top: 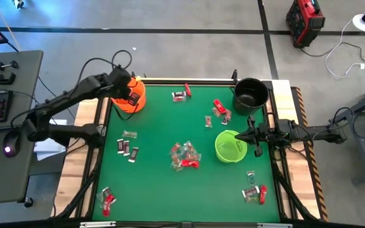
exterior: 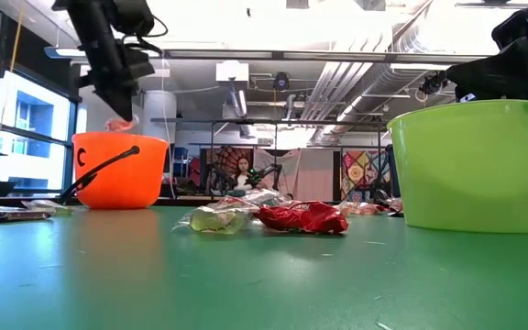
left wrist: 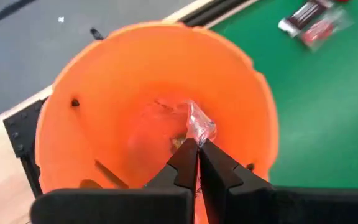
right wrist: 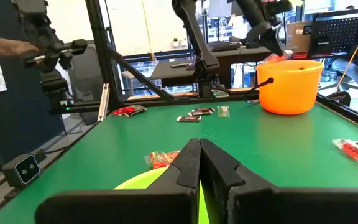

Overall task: Sort candy by brand, put in halloween buckets
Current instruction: Put the orange gummy into the orange bucket, then put the red gummy into the orange bucket

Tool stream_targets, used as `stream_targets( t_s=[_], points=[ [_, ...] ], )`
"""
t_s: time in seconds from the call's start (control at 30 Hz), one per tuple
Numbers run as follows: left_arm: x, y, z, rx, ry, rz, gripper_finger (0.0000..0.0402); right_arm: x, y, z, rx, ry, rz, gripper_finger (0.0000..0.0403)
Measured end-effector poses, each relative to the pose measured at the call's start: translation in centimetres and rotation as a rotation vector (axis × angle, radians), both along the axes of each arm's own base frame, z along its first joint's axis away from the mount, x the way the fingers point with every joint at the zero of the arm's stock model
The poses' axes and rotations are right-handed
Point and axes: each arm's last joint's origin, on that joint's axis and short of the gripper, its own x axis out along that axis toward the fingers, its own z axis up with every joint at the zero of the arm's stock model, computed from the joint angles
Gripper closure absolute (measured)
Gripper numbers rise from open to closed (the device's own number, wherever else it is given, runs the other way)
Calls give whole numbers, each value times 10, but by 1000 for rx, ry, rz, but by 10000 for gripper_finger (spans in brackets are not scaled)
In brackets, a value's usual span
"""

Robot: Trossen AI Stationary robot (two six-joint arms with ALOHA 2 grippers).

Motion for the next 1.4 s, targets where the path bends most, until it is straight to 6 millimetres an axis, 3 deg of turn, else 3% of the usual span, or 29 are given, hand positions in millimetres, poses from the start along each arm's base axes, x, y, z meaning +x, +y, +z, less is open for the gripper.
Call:
stream_targets(
  t_s=[0.17, 0.4, 0.63, 0.77, 0.87, 0.97, 1.07, 1.2, 1.4],
  points=[
    [5, 10, -10, -18, 52, 13, 378, 0, 0, 0, 0, 0, 0, 402],
    [9, 16, -18, -24, 126, -17, 291, 0, 0, 0, 0, 0, 0, 402],
    [19, 15, 13, -39, -44, -55, 217, 0, 0, 0, 0, 0, 0, 402],
    [39, -2, 40, -94, -213, -237, 200, 0, 0, 0, 0, 0, 0, 402],
    [64, -33, 40, -102, -179, -493, 198, 0, 0, 0, 0, 0, 0, 402],
    [90, -67, 28, -130, -105, -704, 198, 0, 0, 0, 0, 0, 0, 402],
    [119, -94, 4, -206, -54, -770, 198, 0, 0, 0, 0, 0, 0, 402],
    [154, -111, -40, -336, 14, -656, 198, 0, 0, 0, 0, 0, 0, 402],
    [191, -119, -98, -478, 8, -517, 198, 0, 0, 0, 0, 0, 0, 402]
  ],
)
